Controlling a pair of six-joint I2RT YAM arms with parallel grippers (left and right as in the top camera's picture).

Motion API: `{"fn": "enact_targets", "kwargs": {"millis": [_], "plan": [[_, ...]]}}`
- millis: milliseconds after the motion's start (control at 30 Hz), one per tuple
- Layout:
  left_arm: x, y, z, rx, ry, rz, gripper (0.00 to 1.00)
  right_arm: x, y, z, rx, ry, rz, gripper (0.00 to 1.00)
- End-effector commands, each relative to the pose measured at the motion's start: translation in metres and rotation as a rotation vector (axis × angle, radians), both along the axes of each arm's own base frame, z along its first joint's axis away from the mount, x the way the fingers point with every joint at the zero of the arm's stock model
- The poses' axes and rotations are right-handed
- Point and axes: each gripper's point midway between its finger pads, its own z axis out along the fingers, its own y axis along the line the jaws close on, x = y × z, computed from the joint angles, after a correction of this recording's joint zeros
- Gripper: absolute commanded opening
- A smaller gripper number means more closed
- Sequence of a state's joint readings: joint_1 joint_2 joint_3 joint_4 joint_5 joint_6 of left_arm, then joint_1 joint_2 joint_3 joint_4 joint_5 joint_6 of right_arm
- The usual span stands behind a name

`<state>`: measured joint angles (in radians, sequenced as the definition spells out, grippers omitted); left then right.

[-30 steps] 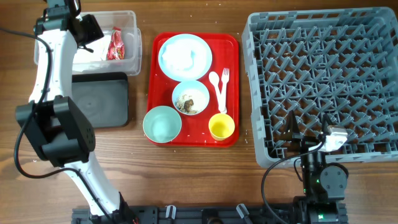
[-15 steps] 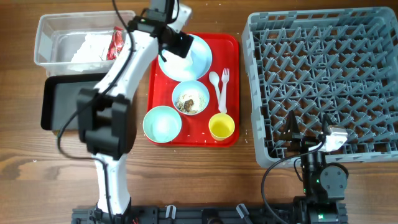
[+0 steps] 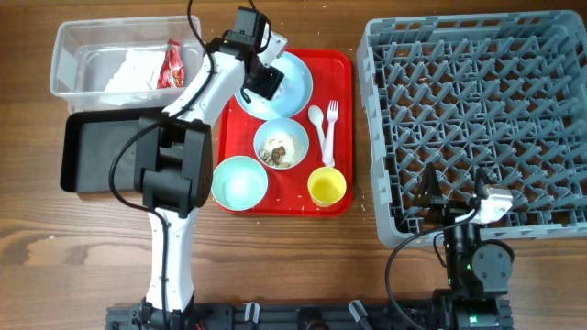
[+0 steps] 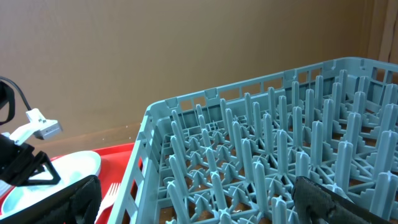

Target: Sort waste into correct bins and load items into the dishwasher rack

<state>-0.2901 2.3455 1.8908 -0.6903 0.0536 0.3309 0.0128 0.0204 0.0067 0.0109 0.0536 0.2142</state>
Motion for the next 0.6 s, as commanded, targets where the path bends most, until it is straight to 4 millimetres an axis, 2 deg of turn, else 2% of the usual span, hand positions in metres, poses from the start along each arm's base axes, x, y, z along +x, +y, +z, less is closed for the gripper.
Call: {"fn": "enact_targets", "kwargs": {"millis": [0,100,133,167,233,267,367,433,567], "plan": [[-0.005,-0.005,-0.015,-0.003,0.027,-0.022,0.59,0.0,-0.001,0.001,-0.004,-0.007,-0.006,1.0],[-0.008,-0.01,-0.021,-0.03,0.048,-0.035,0.59,0.0,-0.001,0.001,-0.004,-0.007,-0.006,1.0],[-0.009,-0.011,-0.024,-0.031,0.054,-0.037,0.54,0.0,-0.001,0.001,-0.004,-0.007,-0.006,1.0],[-0.01,-0.011,-0.026,-0.03,0.059,-0.037,0.44,0.0,-0.001,0.001,-0.004,-0.007,-0.006,1.0],[-0.01,-0.01,-0.028,-0.029,0.062,-0.037,0.14,0.0,-0.001,0.001,-0.004,-0.007,-0.006,1.0],[-0.01,-0.01,-0.028,-0.027,0.061,-0.036,0.04,0.0,-0.001,0.001,-0.004,-0.007,-0.006,1.0],[-0.003,0.0,-0.023,0.007,0.034,-0.01,0.04,0.0,-0.001,0.001,-0.004,-0.007,-0.006,1.0],[-0.001,0.003,-0.009,-0.002,0.02,0.01,0.04,0.0,-0.001,0.001,-0.004,-0.007,-0.006,1.0],[0.009,0.017,0.066,-0.051,-0.073,0.143,0.04,0.0,-0.001,0.001,-0.004,-0.007,-0.006,1.0]]}}
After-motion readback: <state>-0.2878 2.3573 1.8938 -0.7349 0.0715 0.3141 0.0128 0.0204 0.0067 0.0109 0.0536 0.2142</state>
